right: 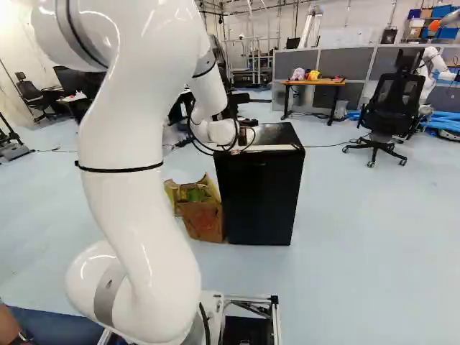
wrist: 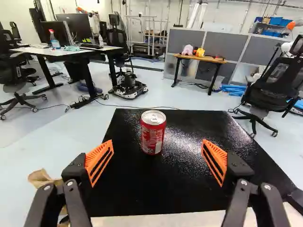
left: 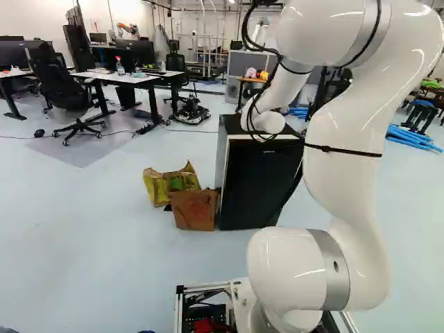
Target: Grab a drink from the fridge
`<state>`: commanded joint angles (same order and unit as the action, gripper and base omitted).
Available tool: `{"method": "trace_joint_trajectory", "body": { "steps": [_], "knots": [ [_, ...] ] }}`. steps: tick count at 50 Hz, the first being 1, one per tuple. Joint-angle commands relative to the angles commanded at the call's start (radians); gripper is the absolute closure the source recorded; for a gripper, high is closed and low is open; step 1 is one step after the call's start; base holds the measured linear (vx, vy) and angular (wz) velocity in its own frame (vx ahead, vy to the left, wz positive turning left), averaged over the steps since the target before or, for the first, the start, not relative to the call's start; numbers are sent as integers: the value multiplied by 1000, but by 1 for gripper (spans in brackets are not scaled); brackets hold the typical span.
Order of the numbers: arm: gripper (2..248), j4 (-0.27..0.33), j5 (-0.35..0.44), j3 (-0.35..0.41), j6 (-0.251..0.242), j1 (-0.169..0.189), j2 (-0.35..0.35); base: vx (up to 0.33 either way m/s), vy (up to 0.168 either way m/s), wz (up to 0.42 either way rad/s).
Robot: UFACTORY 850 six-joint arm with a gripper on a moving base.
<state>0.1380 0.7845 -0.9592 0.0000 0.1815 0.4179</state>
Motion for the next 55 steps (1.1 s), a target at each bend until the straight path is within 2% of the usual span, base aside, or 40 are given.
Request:
{"method": "trace_joint_trajectory", "body": {
  "steps": [31,46,55],
  "knots": [
    [3,0,45,-194,0,1,207,0,0,0],
    [3,0,57,-287,0,-2,275,0,0,0],
    [3,0,57,-290,0,-3,277,0,0,0]
  ]
}}
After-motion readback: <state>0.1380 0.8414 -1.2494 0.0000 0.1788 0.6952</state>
